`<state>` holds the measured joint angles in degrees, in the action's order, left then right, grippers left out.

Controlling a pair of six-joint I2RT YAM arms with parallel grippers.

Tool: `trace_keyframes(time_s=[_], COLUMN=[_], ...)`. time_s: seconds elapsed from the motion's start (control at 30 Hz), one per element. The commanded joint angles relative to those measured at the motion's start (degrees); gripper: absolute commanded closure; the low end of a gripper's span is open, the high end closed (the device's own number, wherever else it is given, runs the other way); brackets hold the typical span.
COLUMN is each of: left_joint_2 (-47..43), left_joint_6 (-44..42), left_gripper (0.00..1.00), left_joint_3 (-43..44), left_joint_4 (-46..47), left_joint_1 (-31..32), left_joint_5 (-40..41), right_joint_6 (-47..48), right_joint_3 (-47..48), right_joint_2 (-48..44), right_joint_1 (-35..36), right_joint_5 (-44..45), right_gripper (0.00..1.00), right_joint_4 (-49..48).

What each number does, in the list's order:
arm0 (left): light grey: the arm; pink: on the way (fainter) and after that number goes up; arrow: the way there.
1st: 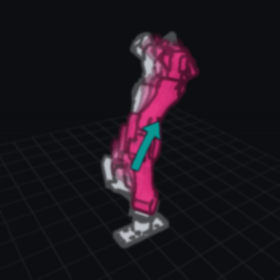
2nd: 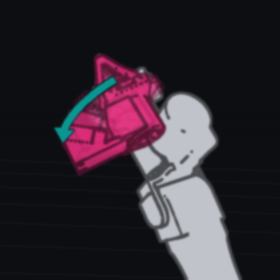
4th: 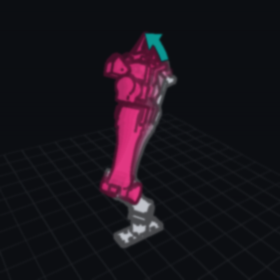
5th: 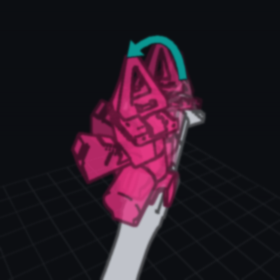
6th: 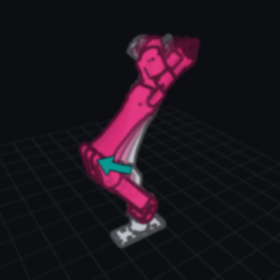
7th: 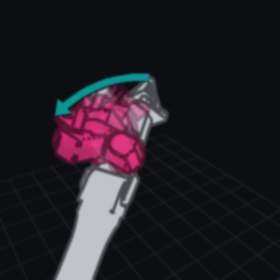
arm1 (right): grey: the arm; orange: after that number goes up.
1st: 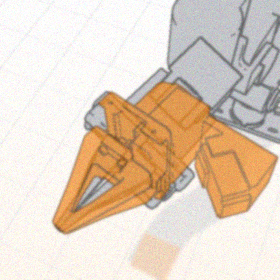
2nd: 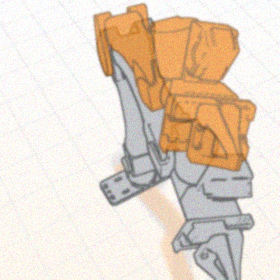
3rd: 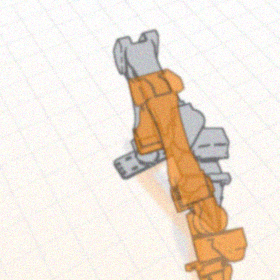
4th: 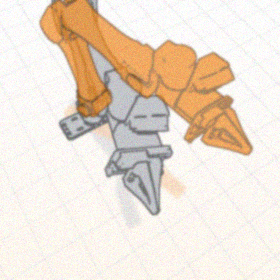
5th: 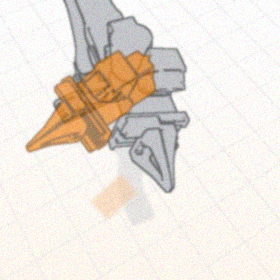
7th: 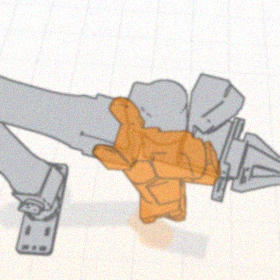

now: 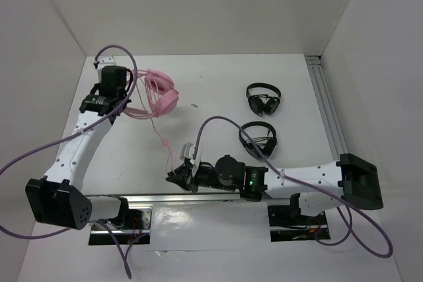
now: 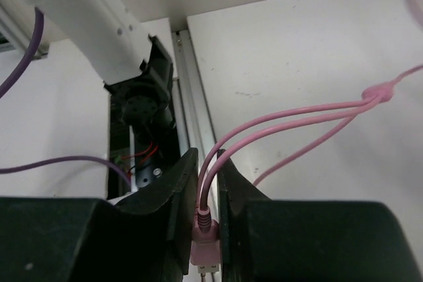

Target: Wrap the headphones

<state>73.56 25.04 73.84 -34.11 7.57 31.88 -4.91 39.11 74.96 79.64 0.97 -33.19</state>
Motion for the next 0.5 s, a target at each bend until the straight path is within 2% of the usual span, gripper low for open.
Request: trace_keyframes(time_s=[0.0,0.1,0.27,0.47], left_joint_2=[-5.1,-7.0,-9.0,-9.5], left_joint_6=[-1.7,-3.2,-8.7,-13.6], left_gripper=[1.00,1.00,1.00,1.00], left_joint_3=[-5.2,-9.8,-10.9,-12.6], left_joint_4=[10.5,12.8,12.2,6.2], left_joint_1=[0.3,2.0,3.4,9.6], left_joint_5=[2.2,3.2,-5.7,-9.8], right_joint_6=[7.6,11.0,16.7,22.6], right_joint_3=[6.8,12.2,20.8,30.2], right_joint_2=[-4.2,-4.7,-4.7,-3.1], right_joint_1=[0.2,0.2,-1.1,-6.2], right_joint_5=[6.2,6.9,9.8,10.4], right_gripper=[1.00,1.00,1.00,1.00], right_joint_4=[11.6,18.7,27.0,33.4])
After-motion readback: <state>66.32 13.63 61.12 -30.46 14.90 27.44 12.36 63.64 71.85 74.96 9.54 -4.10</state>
